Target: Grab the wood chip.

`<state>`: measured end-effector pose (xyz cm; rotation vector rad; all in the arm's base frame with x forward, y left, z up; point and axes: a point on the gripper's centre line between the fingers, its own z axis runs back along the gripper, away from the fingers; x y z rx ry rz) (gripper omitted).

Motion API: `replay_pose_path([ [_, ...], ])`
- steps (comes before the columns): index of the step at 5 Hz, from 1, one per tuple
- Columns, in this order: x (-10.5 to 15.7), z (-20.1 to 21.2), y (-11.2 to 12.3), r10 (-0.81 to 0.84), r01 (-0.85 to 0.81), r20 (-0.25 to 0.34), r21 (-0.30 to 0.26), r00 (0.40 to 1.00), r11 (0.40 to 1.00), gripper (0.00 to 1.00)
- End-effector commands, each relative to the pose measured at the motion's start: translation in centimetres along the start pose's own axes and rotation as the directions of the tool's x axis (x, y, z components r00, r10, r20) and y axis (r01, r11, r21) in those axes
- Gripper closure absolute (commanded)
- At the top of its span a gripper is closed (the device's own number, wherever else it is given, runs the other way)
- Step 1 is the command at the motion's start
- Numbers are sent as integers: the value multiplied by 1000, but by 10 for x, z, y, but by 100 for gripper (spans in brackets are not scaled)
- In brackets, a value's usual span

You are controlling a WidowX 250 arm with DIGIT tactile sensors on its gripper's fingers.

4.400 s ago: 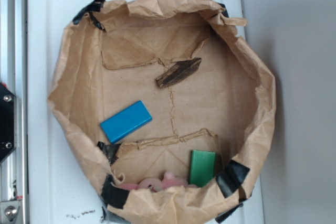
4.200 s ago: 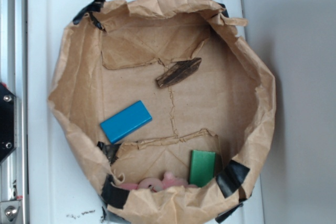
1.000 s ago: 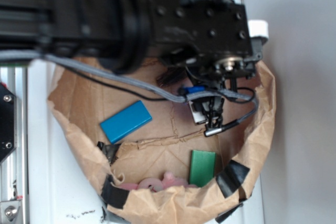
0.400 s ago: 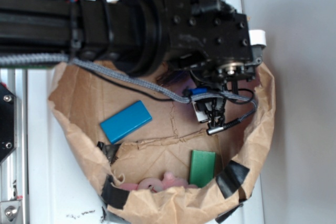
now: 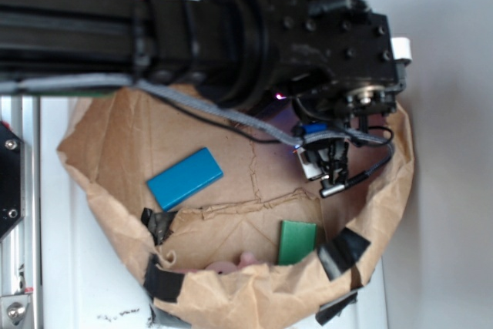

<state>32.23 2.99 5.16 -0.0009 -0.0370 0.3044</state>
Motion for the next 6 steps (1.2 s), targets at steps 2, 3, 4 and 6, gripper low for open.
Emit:
replay_pose_path([
  [2,-23,22,40,-50,57,71,-101,996,993,0],
  [3,-20,3,31,-41,43,49,-53,998,998,0],
  [4,-15,-19,19,-28,28,44,-4,999,1000,0],
  [6,-13,-16,16,4,-4,37,-8,999,1000,100],
])
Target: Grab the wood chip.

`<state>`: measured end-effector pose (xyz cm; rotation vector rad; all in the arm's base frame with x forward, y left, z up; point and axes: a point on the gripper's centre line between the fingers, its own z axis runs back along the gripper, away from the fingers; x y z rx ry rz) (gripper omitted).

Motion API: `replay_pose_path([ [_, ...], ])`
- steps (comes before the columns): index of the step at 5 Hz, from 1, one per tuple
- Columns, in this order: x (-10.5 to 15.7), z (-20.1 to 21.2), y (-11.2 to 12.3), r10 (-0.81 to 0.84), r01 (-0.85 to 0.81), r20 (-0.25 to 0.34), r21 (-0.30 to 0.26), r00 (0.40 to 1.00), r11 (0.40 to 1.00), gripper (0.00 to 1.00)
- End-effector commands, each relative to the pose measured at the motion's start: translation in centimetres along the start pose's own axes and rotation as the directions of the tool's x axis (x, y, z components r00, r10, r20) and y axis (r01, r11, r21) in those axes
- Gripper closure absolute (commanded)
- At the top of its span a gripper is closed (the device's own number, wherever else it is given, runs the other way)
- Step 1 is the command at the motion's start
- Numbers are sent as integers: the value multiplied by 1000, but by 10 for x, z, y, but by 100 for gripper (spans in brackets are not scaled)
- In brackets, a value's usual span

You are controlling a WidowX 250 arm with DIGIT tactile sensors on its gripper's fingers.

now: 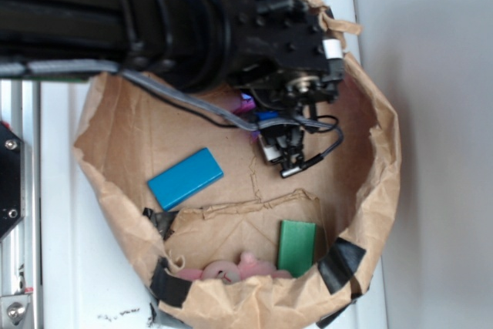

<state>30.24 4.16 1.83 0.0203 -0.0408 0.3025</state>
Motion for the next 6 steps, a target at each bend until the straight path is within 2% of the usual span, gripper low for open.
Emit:
replay_pose_path([
  [1,3,35,1,10,-9,26,-68,1000,998,100],
  [3,4,80,-5,-6,3,-28,-127,1000,992,100],
  [4,-1,125,-3,4,-16,-61,-193,998,981,100],
  [5,-14,151,2,-12,-4,-76,-204,997,979,100],
  [6,-26,154,1,-44,49,48,-107,998,993,100],
])
